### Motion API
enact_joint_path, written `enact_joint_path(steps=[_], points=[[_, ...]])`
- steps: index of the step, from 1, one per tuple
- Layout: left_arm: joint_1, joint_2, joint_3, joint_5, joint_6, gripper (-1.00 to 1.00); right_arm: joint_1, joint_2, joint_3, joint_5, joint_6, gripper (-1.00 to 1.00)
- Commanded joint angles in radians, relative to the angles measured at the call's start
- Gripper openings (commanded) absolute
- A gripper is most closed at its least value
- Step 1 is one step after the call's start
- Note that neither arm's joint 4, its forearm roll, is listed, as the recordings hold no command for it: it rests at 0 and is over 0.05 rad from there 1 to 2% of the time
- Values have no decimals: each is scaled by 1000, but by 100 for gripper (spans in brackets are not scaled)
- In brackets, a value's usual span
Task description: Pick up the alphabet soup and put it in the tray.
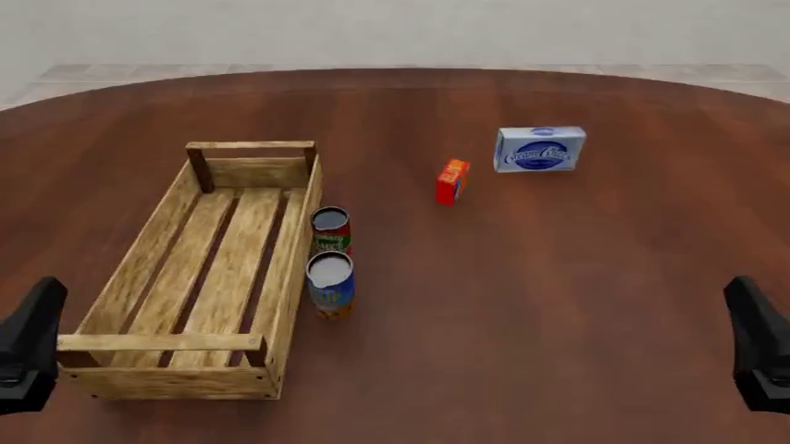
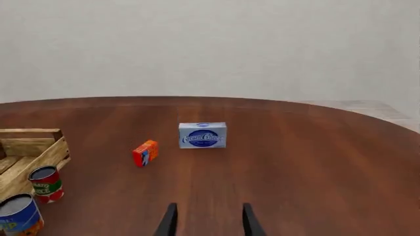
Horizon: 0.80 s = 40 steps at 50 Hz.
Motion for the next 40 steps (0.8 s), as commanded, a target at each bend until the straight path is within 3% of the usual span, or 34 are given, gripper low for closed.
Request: enact_joint_path(steps=[1,12,13,15,25,27,28,32,33,40], points=[[3,4,-3,-1,0,100,-4,7,4,-8,-2,100],[3,1,-5,4,-1,100,-5,7,1,-5,-2,100],[4,375,1,-420,-40,100,-5,7,1,-4,-2,100],[4,2,-4,-20,-1,100,-5,8,1,-5,-2,100],[-3,19,-9,0,15,100,-5,8,1,-5,-2,100],[-44,187,-9,-77,-12,100,-5,8,1,-5,-2,100],[-50,163,-14,-62,23,100,-5,8,1,-5,-2,100],[-135,304,-195,26,73,100,-4,8,1,-5,-2,100],[-160,359,-281,87,62,100,-5,8,1,-5,-2,100],[-263,555,-542,234,195,100,-5,8,1,-5,-2,100]])
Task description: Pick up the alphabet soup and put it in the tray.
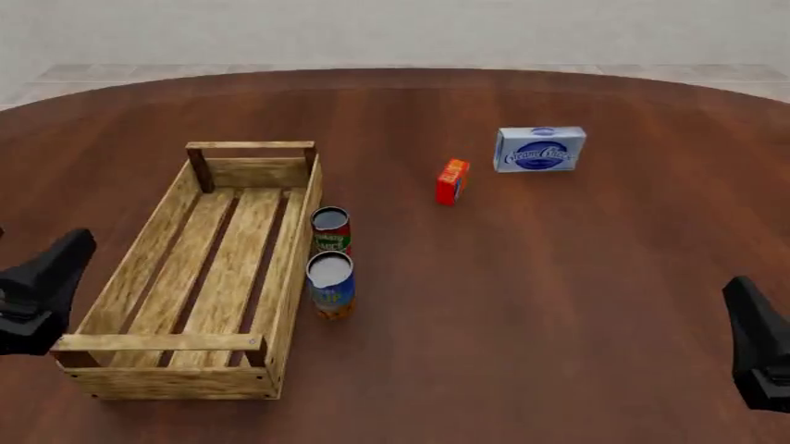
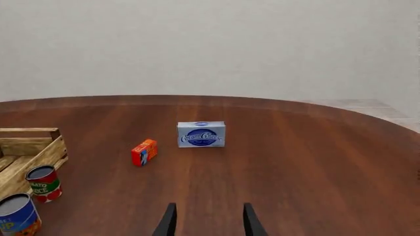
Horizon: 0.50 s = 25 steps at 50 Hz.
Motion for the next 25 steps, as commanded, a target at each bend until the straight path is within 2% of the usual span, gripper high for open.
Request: enact_joint_path(steps=[1,5,6,7,9,14,16,18,20,22,23,24,25], points=[[-155,307,-349,189,121,100,2,-2,0,0,1,100],[-186,416,-470,273,185,100,2,-2,0,0,1,100],[-210,484,-530,318,182,100,1,-2,0,0,1,100],[-218,508,-550,338,178,100,1,-2,0,0,1,100],[-244,546,-590,374,241,100,1,-2,0,0,1,100],[-285,654,-769,504,284,100,2,-2,0,0,1,100],[-294,680,-798,534,307,100,1,-2,0,0,1,100],[-317,724,-850,583,289,100,1,-2,0,0,1,100],[-336,750,-866,615,310,100,1,-2,0,0,1,100],[-340,764,-881,636,357,100,2,-2,0,0,1,100],[-330,781,-908,665,403,100,2,-2,0,0,1,100],[-330,781,-909,665,403,100,2,-2,0,0,1,100],[-336,792,-933,691,436,100,2,-2,0,0,1,100]])
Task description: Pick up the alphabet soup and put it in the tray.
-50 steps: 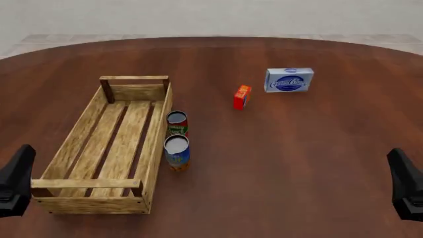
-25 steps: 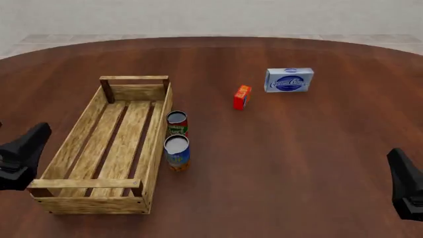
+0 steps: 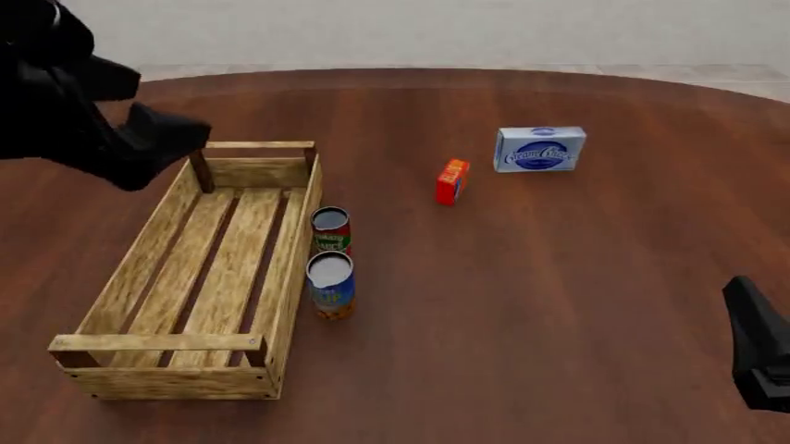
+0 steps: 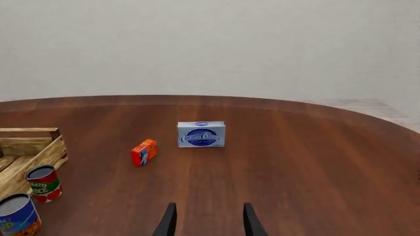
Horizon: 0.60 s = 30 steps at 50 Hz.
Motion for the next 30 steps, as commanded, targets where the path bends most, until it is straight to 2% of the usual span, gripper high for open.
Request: enact_joint_path(steps=[1,6,10,15,17,18,22,24,26,30], points=[[-61,175,-220,207,161,100,2,-2,0,0,1,100],[-115,223,-290,279,217,100,2,-2,0,0,1,100],[-143,245,-307,299,246,100,1,-2,0,0,1,100],[-200,283,-339,336,246,100,2,-2,0,0,1,100],[-211,291,-328,342,277,100,1,-2,0,0,1,100],[-208,297,-342,344,266,100,2,-2,0,0,1,100],[-239,324,-357,364,299,100,2,-2,0,0,1,100],[-248,338,-367,378,294,100,2,-2,0,0,1,100],[-293,358,-394,386,265,100,2,-2,0,0,1,100],[-290,375,-396,394,296,100,2,-2,0,0,1,100]])
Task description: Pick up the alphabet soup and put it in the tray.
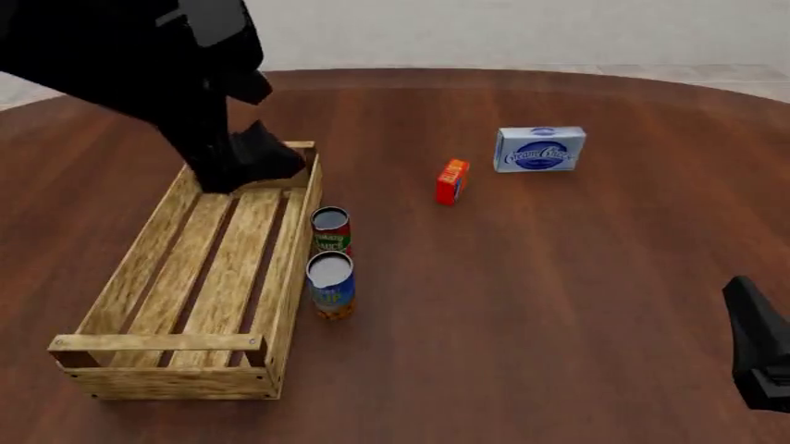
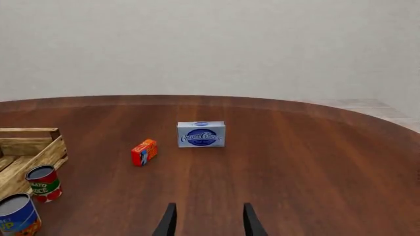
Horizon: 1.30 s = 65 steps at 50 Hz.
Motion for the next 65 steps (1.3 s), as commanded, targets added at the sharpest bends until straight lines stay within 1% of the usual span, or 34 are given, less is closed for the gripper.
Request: enact_joint_path(steps=[1,3,5,10,18,33,50,62,65], points=[[-73,77,-60,53,41,100,2,-2,0,0,1,100],[-74,86,-65,50,46,100,2,-2,0,0,1,100],[-85,102,-74,50,36,100,2,-2,0,0,1,100],[-85,119,-58,40,39,100,2,-2,0,0,1,100],[-101,150,-84,35,14,100,2,-2,0,0,1,100],[-105,194,-61,-11,-5,100,2,-2,0,0,1,100],[-114,232,-9,-54,-64,100,2,-2,0,0,1,100],[-99,237,7,-72,-73,100,2,-2,0,0,1,100],[-88,237,15,-79,-65,100,2,-2,0,0,1,100]])
